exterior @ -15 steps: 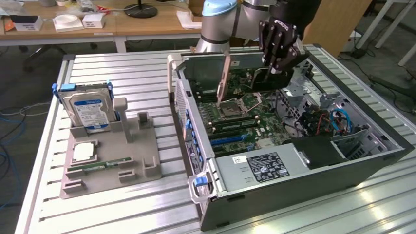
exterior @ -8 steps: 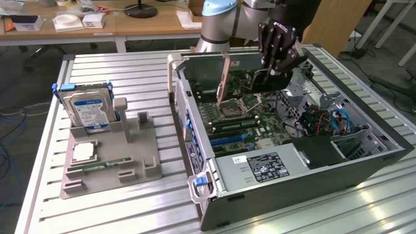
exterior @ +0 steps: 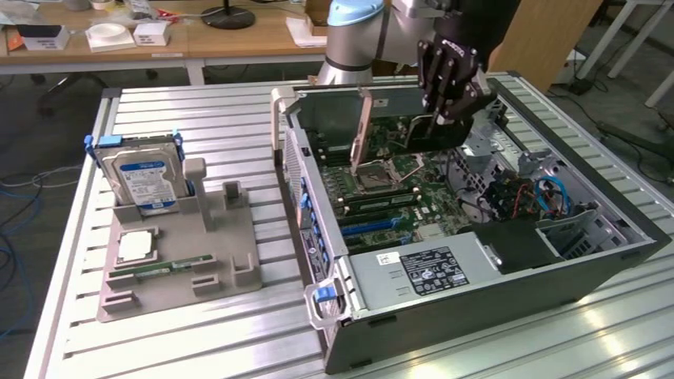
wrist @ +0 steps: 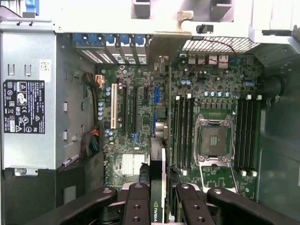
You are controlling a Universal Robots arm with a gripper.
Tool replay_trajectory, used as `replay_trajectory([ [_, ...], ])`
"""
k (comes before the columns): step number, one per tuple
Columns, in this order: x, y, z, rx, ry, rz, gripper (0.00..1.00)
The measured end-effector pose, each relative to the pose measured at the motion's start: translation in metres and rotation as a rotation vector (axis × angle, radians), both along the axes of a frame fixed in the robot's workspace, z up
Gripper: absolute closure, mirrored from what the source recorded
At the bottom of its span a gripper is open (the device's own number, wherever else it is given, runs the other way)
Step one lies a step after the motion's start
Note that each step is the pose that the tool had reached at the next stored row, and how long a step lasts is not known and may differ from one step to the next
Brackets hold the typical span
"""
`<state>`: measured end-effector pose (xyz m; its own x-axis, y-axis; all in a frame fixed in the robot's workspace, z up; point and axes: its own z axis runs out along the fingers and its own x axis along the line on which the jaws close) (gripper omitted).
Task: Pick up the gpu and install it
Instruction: 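Insert the gpu into the slot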
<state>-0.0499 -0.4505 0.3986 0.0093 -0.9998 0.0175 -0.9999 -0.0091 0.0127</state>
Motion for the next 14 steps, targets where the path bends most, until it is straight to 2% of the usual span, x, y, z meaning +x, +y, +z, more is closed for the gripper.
replay_trajectory([
  [14, 0.0000, 0.0000, -0.0072, 0.0000, 0.0000, -0.001, 0.74],
])
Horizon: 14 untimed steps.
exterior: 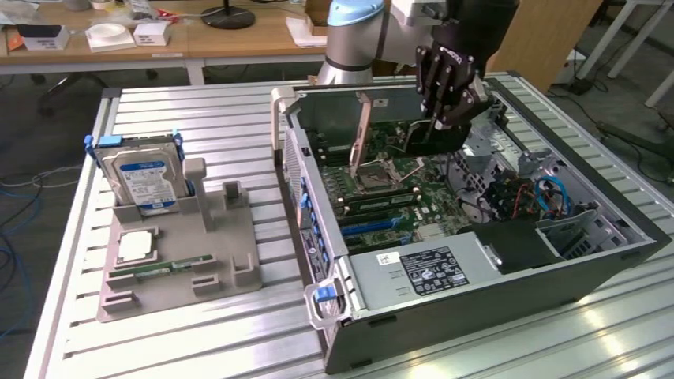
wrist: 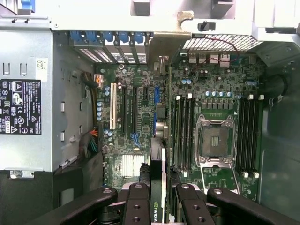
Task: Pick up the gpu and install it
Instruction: 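Insert the gpu into the slot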
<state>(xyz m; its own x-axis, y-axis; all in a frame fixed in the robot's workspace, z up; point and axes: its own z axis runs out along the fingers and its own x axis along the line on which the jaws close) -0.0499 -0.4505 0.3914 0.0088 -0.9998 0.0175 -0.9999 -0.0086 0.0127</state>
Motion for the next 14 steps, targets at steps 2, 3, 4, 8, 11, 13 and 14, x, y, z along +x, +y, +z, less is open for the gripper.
replay_trajectory([
  [2, 0.0000, 0.0000, -0.0010, 0.0000, 0.0000, 0.000, 0.74],
  [3, 0.0000, 0.0000, -0.0015, 0.0000, 0.0000, 0.000, 0.74],
  [4, 0.0000, 0.0000, -0.0020, 0.0000, 0.0000, 0.000, 0.74],
  [8, 0.0000, 0.0000, -0.0040, -0.0001, 0.0000, 0.000, 0.74],
  [11, 0.0000, 0.0000, -0.0055, 0.0000, 0.0000, 0.000, 0.74],
  [13, 0.0000, 0.0000, -0.0065, 0.0000, 0.0000, 0.000, 0.74],
  [14, 0.0000, 0.0000, -0.0070, 0.0000, 0.0000, 0.000, 0.74],
])
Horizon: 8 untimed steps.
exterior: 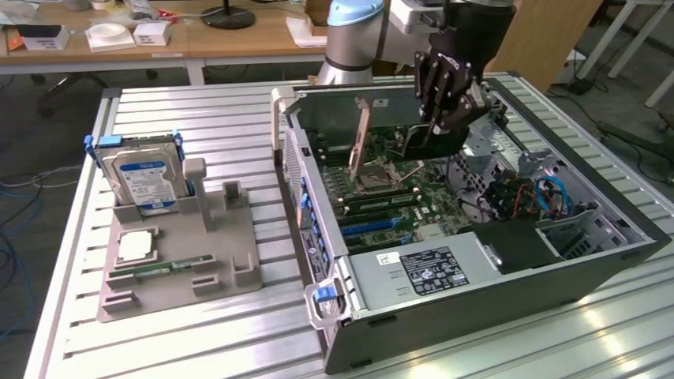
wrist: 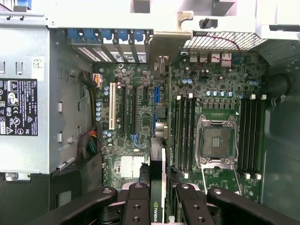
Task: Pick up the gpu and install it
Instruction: 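Insert the gpu into the slot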
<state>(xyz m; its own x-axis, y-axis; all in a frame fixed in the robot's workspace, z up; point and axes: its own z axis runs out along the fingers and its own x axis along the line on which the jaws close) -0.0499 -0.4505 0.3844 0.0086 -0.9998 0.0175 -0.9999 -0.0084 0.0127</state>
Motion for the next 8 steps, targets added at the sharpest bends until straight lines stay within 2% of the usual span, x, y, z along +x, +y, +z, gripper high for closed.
replay_trajectory([
  [8, 0.0000, 0.0000, -0.0053, 0.0000, 0.0000, 0.000, 0.74],
])
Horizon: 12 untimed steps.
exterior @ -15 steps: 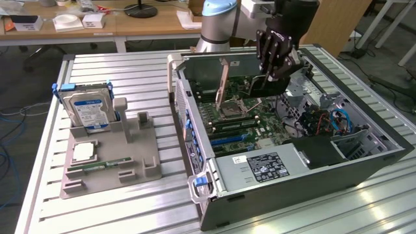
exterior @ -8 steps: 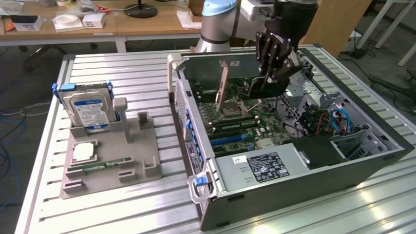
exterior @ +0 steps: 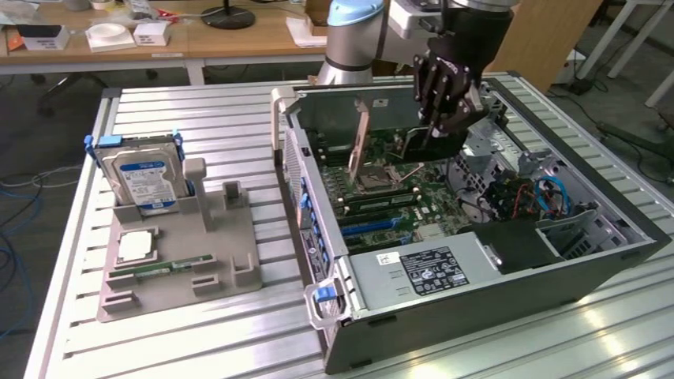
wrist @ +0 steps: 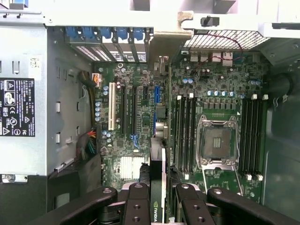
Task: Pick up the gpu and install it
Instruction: 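Insert the gpu into the slot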
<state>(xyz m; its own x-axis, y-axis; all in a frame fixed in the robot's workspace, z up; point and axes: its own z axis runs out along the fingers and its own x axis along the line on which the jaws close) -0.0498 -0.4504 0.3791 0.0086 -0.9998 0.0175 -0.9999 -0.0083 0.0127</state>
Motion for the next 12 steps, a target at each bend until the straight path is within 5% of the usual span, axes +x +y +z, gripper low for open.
replay_trajectory([
  [12, 0.0000, 0.0004, -0.0047, 0.0001, -0.0130, 0.000, 0.74],
])
